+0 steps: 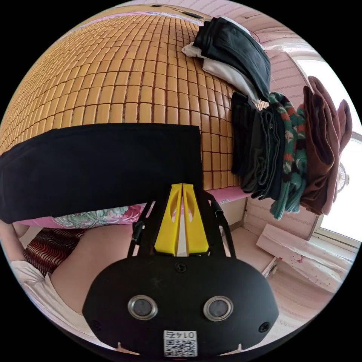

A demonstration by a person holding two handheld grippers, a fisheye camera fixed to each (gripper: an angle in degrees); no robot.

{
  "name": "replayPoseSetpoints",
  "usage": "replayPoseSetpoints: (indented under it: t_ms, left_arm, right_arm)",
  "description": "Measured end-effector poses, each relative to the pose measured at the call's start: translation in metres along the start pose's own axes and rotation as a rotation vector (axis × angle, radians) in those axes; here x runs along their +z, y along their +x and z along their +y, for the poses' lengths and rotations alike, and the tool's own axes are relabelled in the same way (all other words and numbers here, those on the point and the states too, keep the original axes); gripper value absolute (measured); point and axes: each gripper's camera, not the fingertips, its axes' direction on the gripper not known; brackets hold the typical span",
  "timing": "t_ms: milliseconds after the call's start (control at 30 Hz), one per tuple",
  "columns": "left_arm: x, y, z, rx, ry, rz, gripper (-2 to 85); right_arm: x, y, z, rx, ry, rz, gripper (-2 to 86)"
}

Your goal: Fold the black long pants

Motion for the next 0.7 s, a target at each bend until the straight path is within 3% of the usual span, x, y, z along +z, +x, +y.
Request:
replayPoseSetpoints:
  t_ms: [133,200,300,433,500,700]
  left_arm:
    - [-0.020,-0.046,0.025,-0.111,0.044,-0.104,6.0]
    - [-0.023,-0.068,0.026,-0.164,0.089,-0.087,6.8]
    - [-0.013,-0.088,0.013,-0.175,0.108,-0.075,8.8]
    - [0.023,-0.108,0.000,-0.185,-0.017,-0.031,10.2]
    - [0.040,-0.119,0.003,-0.206,-0.065,-0.015,9.4]
    - [0.031,-0.125,0.019,-0.197,0.017,0.017,-0.3]
  right_arm:
    - [-0.071,-0.066,-0.013,-0.134,0.268,-0.145,0.3]
    - [-0.119,-0.145,-0.021,-0.404,0.422,-0.342,1.6]
    - [-0.163,-0.251,-0.020,-0.766,0.513,-0.477,5.6]
    - [-0.177,-0.341,-0.022,-1.025,0.489,-0.443,7.4]
    - [-0.166,-0.377,-0.029,-1.104,0.384,-0.356,6.0]
    - [-0.186,-0.370,-0.035,-1.109,0.422,-0.439,-0.4]
